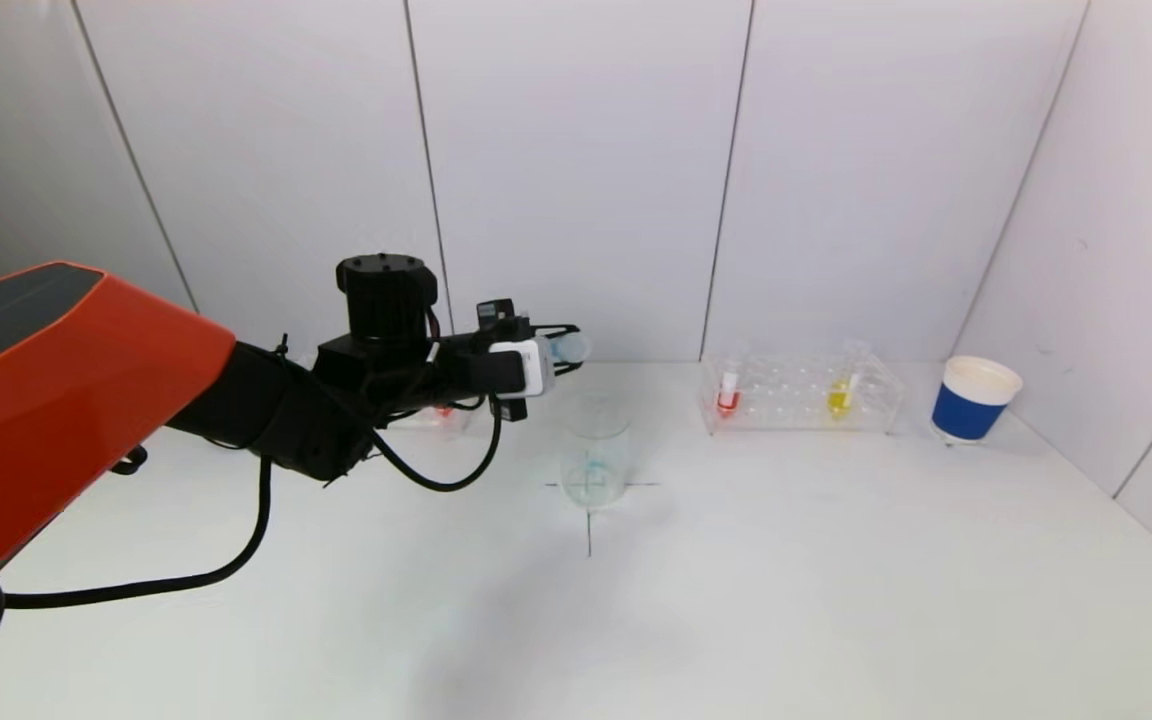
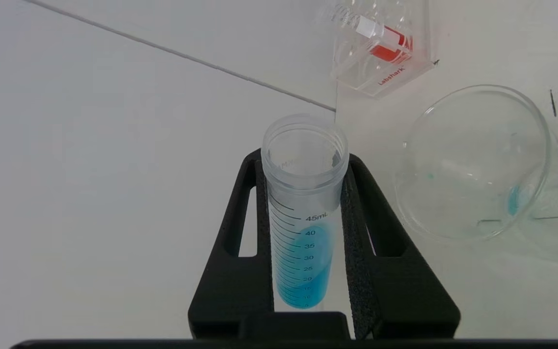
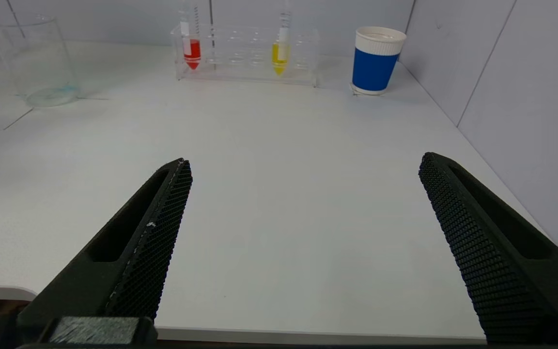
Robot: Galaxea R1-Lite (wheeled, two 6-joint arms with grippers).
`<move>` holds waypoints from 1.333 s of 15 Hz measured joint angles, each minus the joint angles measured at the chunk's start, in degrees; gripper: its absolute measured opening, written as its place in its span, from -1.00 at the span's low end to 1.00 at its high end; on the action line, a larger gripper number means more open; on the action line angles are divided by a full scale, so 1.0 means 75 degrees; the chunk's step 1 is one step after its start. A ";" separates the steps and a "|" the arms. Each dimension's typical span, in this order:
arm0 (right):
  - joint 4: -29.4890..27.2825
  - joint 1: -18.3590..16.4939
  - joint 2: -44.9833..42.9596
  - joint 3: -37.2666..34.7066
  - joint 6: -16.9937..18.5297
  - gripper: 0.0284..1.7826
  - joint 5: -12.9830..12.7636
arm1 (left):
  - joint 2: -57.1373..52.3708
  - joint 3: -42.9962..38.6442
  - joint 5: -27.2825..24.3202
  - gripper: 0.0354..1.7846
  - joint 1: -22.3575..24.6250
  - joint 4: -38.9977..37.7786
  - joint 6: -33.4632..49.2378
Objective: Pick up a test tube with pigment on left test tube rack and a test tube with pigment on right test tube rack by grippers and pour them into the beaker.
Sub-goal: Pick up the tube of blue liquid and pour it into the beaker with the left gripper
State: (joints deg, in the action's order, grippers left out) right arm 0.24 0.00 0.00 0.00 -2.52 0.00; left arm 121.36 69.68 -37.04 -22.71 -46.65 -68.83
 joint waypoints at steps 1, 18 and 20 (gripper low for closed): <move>0.0000 0.0000 0.0000 0.0000 0.0000 0.92 0.0000 | 0.0052 0.0039 -0.0008 -0.54 0.0000 0.0000 -0.0102; 0.0000 0.0000 0.0000 0.0000 0.0000 0.92 0.0000 | 0.0510 0.0081 -0.0268 -0.54 0.0041 0.0007 -0.2355; 0.0000 0.0000 0.0000 0.0000 0.0000 0.92 -0.0003 | 0.0559 0.0091 -0.0262 -0.54 0.0031 0.0003 -0.2363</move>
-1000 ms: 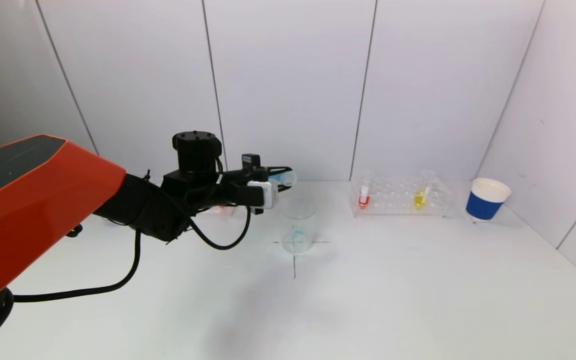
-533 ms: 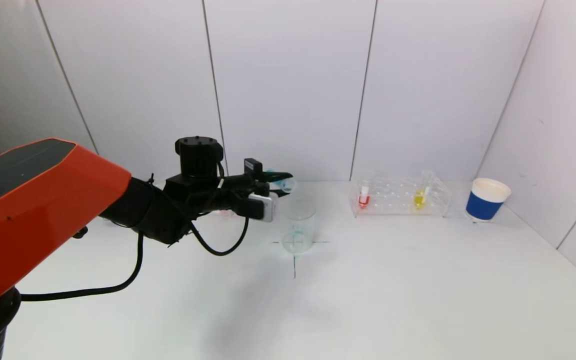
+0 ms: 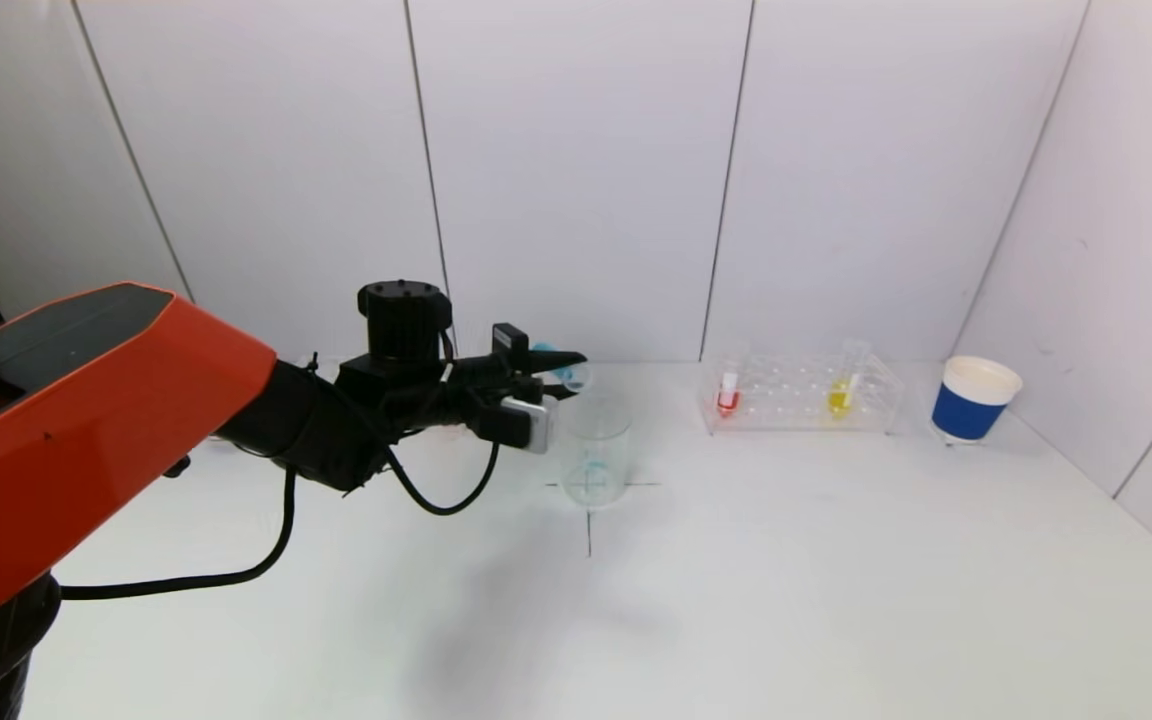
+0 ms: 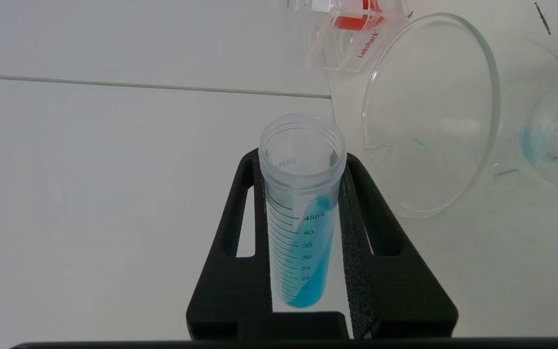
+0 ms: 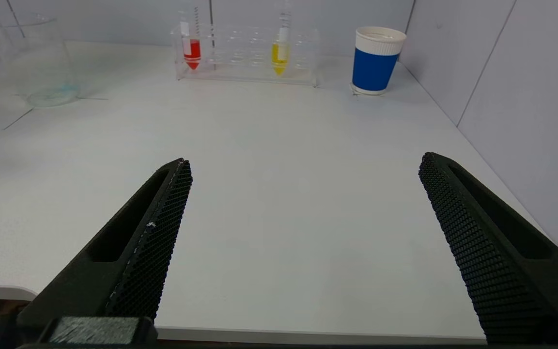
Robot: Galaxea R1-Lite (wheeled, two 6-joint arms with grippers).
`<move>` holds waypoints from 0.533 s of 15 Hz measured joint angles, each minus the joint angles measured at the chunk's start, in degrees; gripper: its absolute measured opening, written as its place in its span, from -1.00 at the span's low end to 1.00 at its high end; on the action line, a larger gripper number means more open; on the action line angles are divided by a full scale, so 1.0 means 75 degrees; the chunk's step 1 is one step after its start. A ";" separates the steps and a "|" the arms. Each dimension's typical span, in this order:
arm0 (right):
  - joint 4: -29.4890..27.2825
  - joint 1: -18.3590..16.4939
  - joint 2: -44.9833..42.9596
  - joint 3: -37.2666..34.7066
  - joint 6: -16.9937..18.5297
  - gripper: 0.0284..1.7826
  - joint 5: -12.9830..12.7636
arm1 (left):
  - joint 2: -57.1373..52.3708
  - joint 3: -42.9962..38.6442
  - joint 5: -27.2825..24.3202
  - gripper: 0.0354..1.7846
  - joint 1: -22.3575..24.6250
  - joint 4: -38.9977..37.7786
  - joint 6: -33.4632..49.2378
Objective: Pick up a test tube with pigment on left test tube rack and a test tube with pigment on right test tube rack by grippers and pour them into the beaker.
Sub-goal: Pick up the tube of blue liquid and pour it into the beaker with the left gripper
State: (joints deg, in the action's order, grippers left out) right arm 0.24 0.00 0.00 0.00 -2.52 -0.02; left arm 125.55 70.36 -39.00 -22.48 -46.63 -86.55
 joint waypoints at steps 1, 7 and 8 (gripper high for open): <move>-0.0003 0.0000 0.0000 0.0000 0.0000 0.92 -0.0003 | 0.0011 0.0005 0.0000 -0.54 -0.0002 -0.0003 0.0000; -0.0003 0.0000 0.0000 0.0000 0.0000 0.92 0.0003 | 0.0033 0.0023 -0.0007 -0.54 0.0073 -0.0206 -0.0013; 0.0000 0.0000 0.0000 0.0000 0.0000 0.92 0.0000 | 0.0033 0.0023 -0.0007 -0.54 0.0068 -0.0236 -0.0015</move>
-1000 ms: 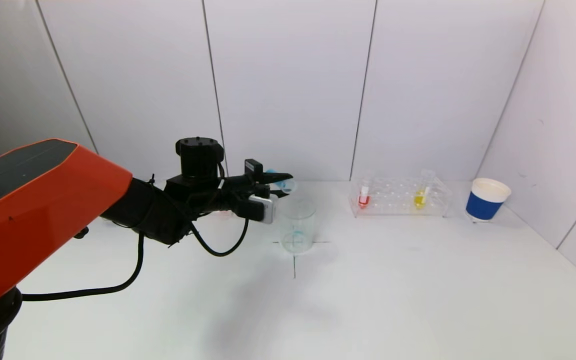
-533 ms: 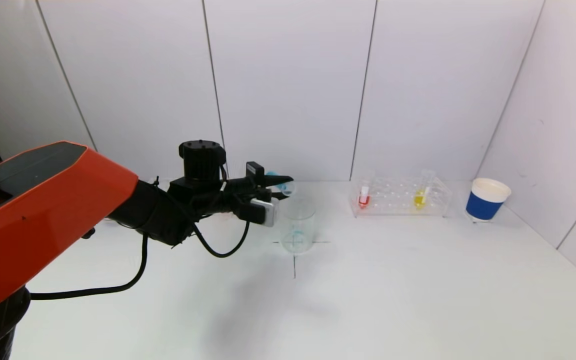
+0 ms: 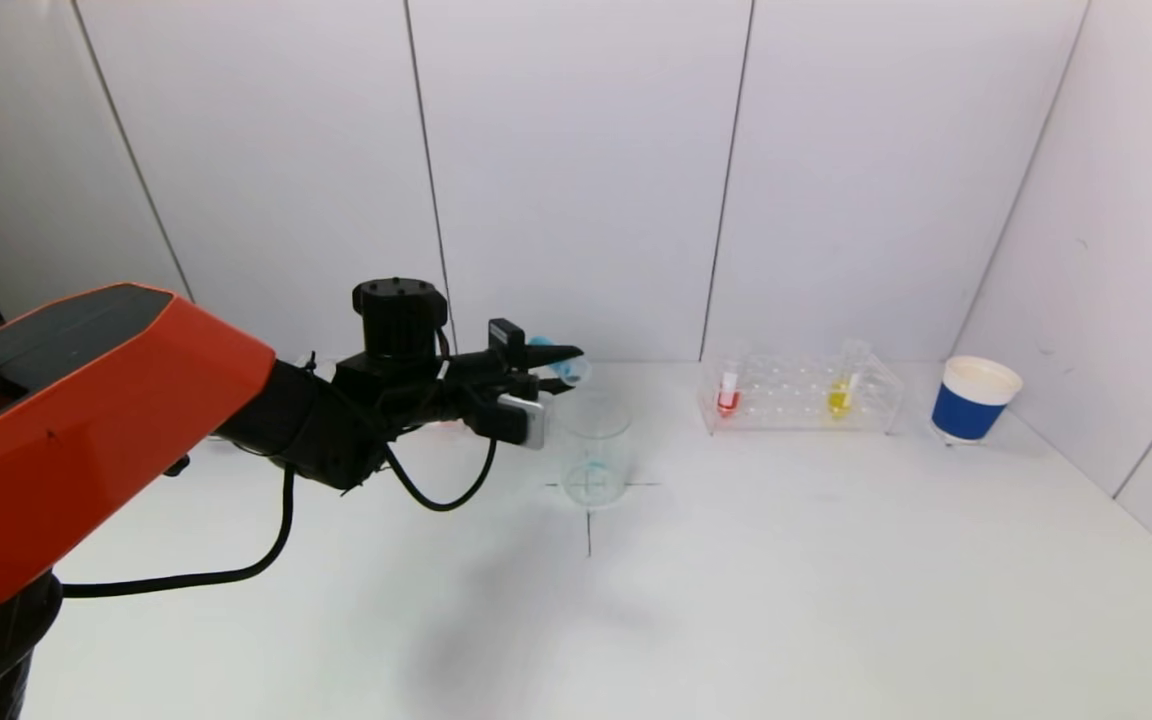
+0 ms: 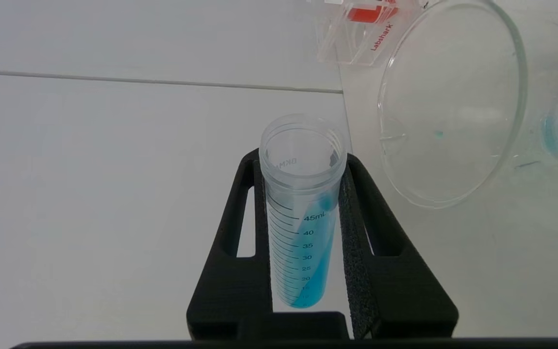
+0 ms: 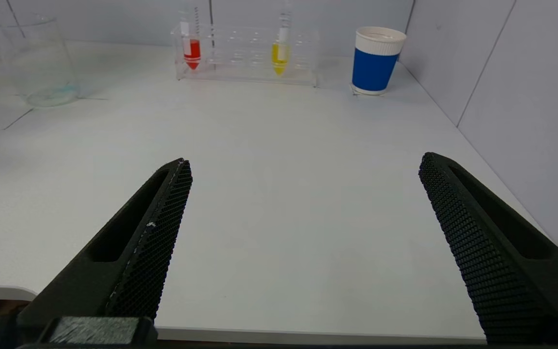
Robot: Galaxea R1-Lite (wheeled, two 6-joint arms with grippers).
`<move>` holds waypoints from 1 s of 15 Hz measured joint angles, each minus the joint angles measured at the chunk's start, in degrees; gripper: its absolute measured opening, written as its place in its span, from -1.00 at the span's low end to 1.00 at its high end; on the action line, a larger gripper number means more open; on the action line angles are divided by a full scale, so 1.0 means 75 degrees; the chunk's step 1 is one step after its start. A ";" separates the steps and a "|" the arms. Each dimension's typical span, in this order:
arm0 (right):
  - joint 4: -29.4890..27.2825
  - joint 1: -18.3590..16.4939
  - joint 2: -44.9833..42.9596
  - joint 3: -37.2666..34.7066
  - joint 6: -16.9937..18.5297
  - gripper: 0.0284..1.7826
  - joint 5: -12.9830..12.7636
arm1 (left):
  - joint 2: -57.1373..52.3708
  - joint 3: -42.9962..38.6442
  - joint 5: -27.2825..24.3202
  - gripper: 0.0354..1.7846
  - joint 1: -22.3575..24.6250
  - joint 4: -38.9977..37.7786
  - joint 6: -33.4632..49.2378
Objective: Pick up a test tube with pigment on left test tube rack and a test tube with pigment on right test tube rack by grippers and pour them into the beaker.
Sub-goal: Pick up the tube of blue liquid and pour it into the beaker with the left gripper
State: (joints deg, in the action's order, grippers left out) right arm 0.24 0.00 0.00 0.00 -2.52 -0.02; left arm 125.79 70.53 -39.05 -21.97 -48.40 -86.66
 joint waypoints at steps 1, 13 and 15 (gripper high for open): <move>0.0000 0.0000 0.0000 0.0000 0.0000 0.92 0.0003 | 0.0003 -0.0003 0.0003 -0.54 -0.0010 -0.0015 -0.0036; -0.0003 0.0000 0.0000 0.0000 0.0000 0.92 0.0003 | 0.0189 0.0460 0.0245 -0.54 -0.0085 0.0059 -0.1139; 0.0000 0.0000 0.0000 0.0000 0.0000 0.92 0.0000 | 0.0265 0.0559 0.0252 -0.54 -0.0080 0.0062 -0.1279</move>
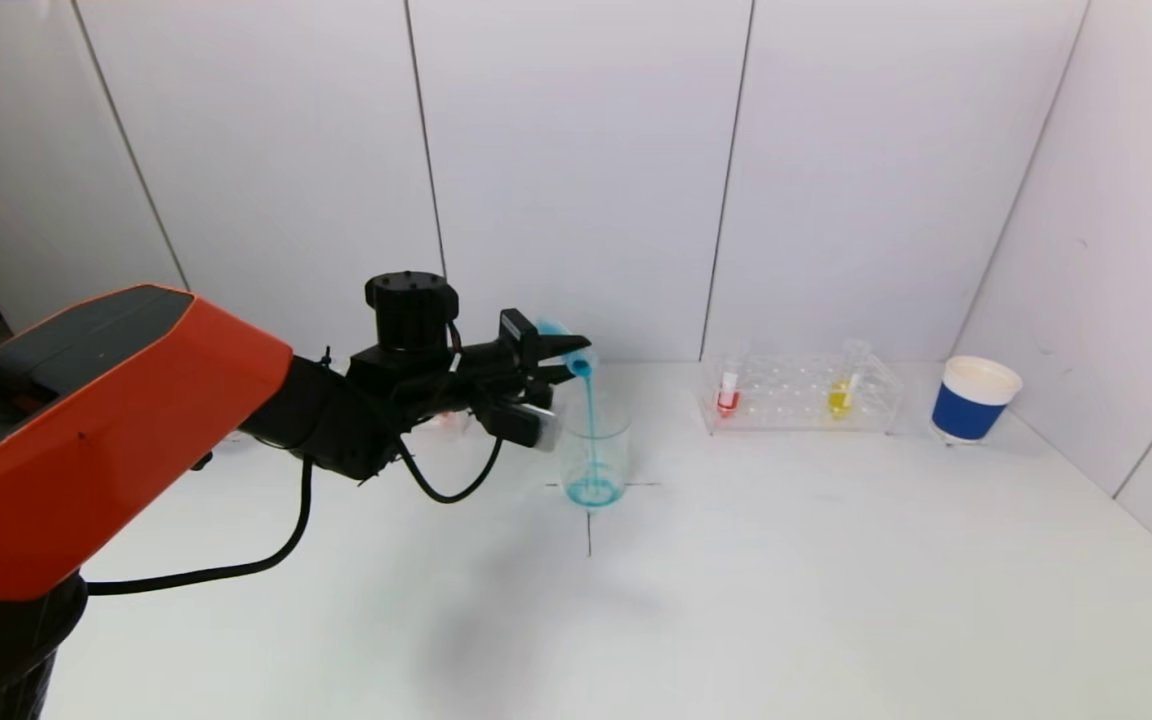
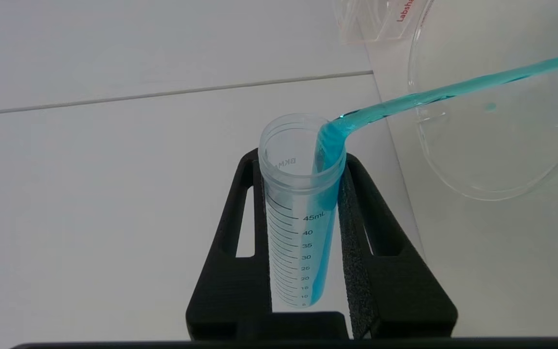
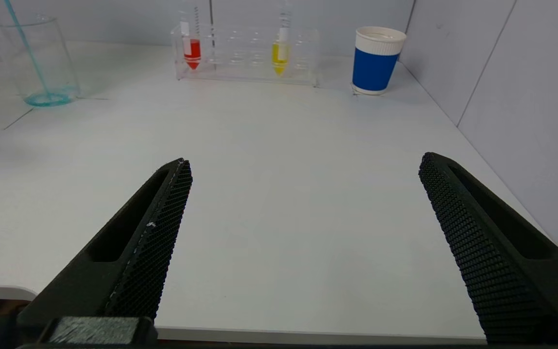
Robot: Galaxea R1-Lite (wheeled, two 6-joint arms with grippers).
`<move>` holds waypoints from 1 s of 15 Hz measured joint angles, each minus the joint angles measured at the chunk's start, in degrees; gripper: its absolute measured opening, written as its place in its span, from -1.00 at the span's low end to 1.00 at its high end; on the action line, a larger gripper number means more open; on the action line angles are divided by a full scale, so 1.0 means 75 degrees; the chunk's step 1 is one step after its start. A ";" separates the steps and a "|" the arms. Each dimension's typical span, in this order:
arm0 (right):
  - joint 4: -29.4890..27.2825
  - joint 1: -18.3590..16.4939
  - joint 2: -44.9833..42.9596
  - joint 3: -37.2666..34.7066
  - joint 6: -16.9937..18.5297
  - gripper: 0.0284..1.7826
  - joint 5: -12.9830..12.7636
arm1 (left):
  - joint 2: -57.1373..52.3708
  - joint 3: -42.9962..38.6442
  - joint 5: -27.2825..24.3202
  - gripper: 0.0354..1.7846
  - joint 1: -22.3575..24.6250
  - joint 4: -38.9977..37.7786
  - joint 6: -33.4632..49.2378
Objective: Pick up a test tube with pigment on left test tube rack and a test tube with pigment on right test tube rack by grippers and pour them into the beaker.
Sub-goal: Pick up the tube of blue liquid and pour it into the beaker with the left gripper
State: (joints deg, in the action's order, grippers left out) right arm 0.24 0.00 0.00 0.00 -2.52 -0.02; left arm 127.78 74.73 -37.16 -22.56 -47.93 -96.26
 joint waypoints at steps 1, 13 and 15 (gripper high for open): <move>0.0000 0.0000 0.0000 0.0000 0.0000 0.92 0.0000 | 0.0049 0.0114 -0.0003 -0.54 0.0000 0.0000 -0.0190; 0.0000 0.0000 0.0000 0.0000 0.0000 0.92 -0.0003 | 0.0189 0.1000 -0.0388 -0.54 0.0007 0.0663 -0.1708; -0.0003 0.0000 0.0000 0.0000 0.0000 0.92 0.0000 | 0.0189 0.1055 -0.0400 -0.54 0.0003 0.0684 -0.1848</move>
State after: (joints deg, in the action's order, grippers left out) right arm 0.22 0.00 0.00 0.00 -2.52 -0.02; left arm 129.20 82.64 -40.16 -22.54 -42.80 -110.12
